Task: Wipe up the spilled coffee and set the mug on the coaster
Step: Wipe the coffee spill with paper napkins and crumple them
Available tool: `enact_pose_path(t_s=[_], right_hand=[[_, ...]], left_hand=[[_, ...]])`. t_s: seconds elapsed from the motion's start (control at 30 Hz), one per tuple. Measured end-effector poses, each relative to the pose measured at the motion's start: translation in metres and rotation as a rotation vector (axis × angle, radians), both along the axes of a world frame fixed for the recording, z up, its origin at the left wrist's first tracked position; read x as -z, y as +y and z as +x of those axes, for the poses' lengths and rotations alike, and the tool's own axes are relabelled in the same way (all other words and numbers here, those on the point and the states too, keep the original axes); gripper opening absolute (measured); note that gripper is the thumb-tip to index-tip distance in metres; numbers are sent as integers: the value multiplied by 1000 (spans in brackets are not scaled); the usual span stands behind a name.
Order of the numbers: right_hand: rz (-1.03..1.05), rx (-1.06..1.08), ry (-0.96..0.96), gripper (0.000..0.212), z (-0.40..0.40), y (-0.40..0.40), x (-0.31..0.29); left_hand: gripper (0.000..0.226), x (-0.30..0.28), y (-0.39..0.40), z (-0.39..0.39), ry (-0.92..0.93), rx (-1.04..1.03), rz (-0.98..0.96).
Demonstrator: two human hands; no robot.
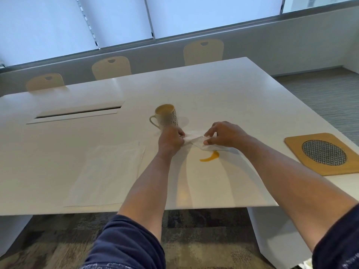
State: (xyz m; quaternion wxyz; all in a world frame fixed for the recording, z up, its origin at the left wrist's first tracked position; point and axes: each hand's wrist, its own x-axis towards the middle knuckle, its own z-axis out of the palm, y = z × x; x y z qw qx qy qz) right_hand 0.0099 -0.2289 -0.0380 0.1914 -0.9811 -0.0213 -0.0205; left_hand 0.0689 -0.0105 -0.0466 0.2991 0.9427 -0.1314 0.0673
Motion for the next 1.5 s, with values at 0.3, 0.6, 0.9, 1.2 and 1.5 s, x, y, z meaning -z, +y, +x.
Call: enact_pose_path(t_s=[0.3, 0.6, 0.9, 1.2, 1.5], right_hand=[[-39, -12, 38, 47, 4, 7, 5], [-118, -45, 64, 46, 3, 19, 7], [-151, -86, 45, 41, 1, 20, 9], [-202, -67, 73, 38, -3, 11, 0], [-318, 170, -66, 40, -17, 7, -10]], left_hand=[[27, 0, -2, -5, -60, 44, 103], [27, -4, 0, -7, 50, 104, 90], [28, -10, 2, -11, 88, 164, 116], [29, -23, 0, -16, 114, 183, 197], [30, -25, -9, -26, 42, 167, 248]])
